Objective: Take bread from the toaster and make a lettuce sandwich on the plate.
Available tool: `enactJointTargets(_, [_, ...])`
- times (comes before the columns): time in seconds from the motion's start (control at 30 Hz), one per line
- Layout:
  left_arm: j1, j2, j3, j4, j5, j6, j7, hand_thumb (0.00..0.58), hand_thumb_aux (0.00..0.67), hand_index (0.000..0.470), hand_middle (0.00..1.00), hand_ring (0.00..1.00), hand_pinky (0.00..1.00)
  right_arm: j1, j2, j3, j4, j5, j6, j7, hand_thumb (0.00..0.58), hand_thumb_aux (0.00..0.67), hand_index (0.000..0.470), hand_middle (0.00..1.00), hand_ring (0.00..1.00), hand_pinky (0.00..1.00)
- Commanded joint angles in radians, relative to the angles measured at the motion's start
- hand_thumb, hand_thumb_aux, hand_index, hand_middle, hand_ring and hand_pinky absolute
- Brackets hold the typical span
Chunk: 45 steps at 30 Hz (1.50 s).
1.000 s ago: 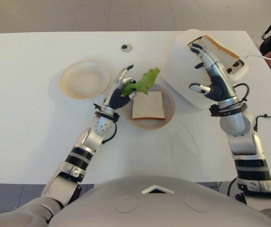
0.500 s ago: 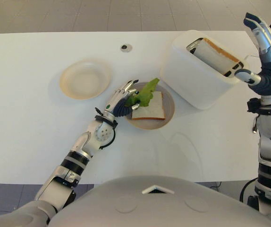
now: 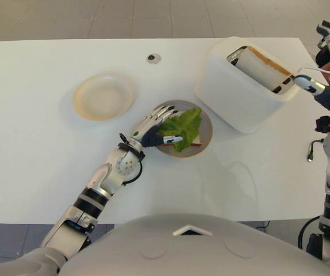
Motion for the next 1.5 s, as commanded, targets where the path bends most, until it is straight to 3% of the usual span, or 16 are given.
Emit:
enactJointTargets(0.03, [0.024,0.008,0.043,-0.047,0.016,0.001,0.066,0.018,0.011,0.007,0.00,0.00,0.00,-0.056,-0.052,0.102,0.157,-0.075,0.022,0.019,0.000,0.000,0.000,0.00,0.00,0.00])
enactJointTargets(0.2, [0.042,-0.022,0.100,-0.131,-0.011,-0.076,0.203,0.000,0.000,0.000,0.00,0.00,0.00,-0.131,-0.085,0.199,0.247,-0.133,0.023,0.000,0.000,0.000,0.000,0.00,0.00,0.00])
enactJointTargets(0.23, [0.046,-0.024,0.111,-0.140,-0.021,-0.088,0.216,0.000,0.000,0.000,0.00,0.00,0.00,-0.136,-0.086,0.209,0.237,-0.132,0.020,-0.001,0.340,0.239,0.168,0.00,0.00,0.00])
enactJointTargets(0.27, [0.051,-0.027,0.123,-0.148,-0.030,-0.098,0.225,0.000,0.000,0.000,0.00,0.00,0.00,-0.140,-0.085,0.208,0.217,-0.127,0.015,-0.013,0.580,0.670,0.470,0.73,0.73,0.73])
enactJointTargets(0.3, [0.056,-0.028,0.135,-0.155,-0.038,-0.105,0.232,0.000,0.000,0.000,0.00,0.00,0.00,-0.135,-0.087,0.200,0.184,-0.119,0.015,-0.016,0.580,0.670,0.470,1.00,1.00,1.00])
enactJointTargets(0.43, [0.081,-0.043,0.191,-0.158,-0.106,-0.136,0.254,0.000,0.000,0.000,0.00,0.00,0.00,-0.103,-0.085,0.156,0.061,-0.084,0.006,-0.027,0.580,0.670,0.470,1.00,1.00,1.00])
enactJointTargets(0.7, [0.124,-0.075,0.271,-0.156,-0.177,-0.208,0.305,0.000,0.000,0.000,0.00,0.00,0.00,-0.171,-0.021,0.094,-0.092,-0.016,-0.078,-0.172,0.580,0.670,0.470,1.00,1.00,1.00])
enactJointTargets(0.83, [0.139,-0.078,0.322,-0.176,-0.143,-0.278,0.381,0.000,0.000,0.000,0.00,0.00,0.00,-0.131,0.024,0.266,-0.189,0.341,-0.164,0.043,0.580,0.670,0.470,1.00,1.00,1.00])
enactJointTargets(0.93, [0.152,-0.072,0.343,-0.195,-0.098,-0.331,0.432,0.000,0.000,0.000,0.00,0.00,0.00,-0.077,0.040,0.383,-0.161,0.589,-0.147,0.242,0.580,0.670,0.470,1.00,1.00,1.00])
enactJointTargets(1.07, [0.158,-0.067,0.361,-0.223,-0.041,-0.379,0.473,0.000,0.000,0.000,0.00,0.00,0.00,-0.078,0.112,0.491,-0.080,0.711,-0.056,0.384,0.580,0.670,0.470,1.00,1.00,1.00])
enactJointTargets(1.23, [0.153,-0.043,0.327,-0.224,0.049,-0.419,0.467,0.000,0.000,0.000,0.00,0.00,0.00,-0.120,0.177,0.543,0.131,0.654,-0.021,0.448,0.580,0.670,0.470,1.00,1.00,1.00])
enactJointTargets(1.5, [0.112,0.000,0.188,-0.138,0.155,-0.446,0.364,0.000,0.000,0.000,0.00,0.00,0.00,-0.218,0.242,0.547,0.378,0.465,-0.066,0.355,0.580,0.670,0.470,1.00,1.00,1.00])
